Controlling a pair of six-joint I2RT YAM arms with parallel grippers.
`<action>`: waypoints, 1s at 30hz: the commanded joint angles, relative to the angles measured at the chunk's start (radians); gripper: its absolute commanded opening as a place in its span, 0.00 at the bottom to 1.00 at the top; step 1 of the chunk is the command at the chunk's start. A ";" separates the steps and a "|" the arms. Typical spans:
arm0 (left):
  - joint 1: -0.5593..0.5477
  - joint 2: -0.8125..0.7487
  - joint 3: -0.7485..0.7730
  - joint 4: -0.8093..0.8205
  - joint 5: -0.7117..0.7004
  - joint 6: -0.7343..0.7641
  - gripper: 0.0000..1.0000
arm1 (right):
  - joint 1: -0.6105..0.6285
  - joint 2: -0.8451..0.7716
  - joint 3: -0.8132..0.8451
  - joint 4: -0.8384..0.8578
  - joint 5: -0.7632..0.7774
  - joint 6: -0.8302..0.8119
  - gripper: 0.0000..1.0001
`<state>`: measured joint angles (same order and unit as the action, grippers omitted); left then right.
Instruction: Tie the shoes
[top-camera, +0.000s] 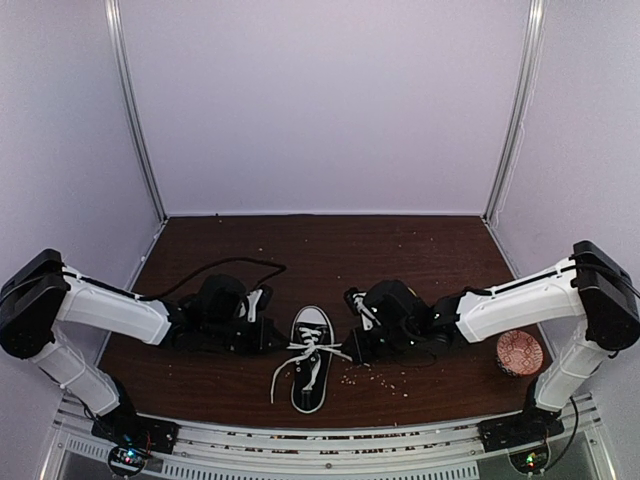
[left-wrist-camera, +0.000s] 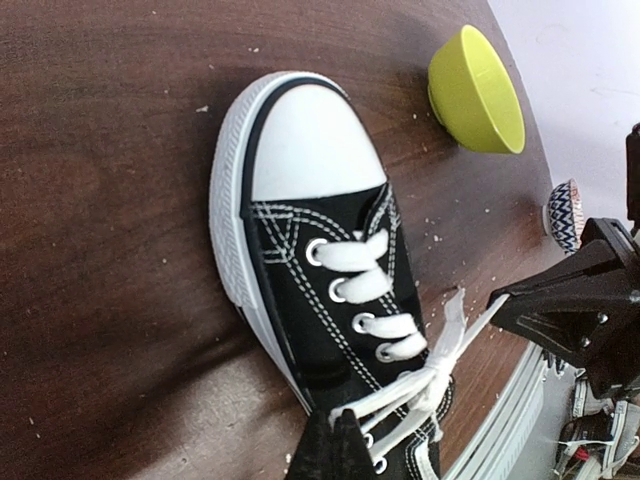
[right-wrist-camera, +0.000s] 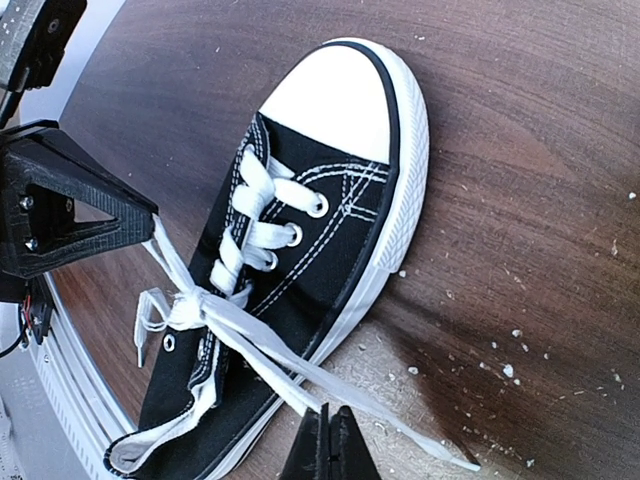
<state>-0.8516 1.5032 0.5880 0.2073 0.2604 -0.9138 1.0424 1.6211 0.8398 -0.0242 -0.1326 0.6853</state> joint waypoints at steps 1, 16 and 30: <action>0.047 -0.011 -0.051 -0.129 -0.105 0.022 0.00 | -0.027 -0.025 -0.048 -0.093 0.066 0.017 0.00; 0.052 -0.038 -0.080 -0.094 -0.100 0.039 0.00 | -0.027 -0.031 -0.103 -0.006 0.001 0.007 0.00; 0.052 -0.287 -0.029 -0.217 -0.146 0.194 0.67 | -0.026 -0.156 -0.092 0.006 -0.060 -0.085 0.52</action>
<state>-0.8032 1.2850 0.5442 0.0647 0.1799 -0.7727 1.0183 1.5257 0.7582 0.0074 -0.2043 0.6270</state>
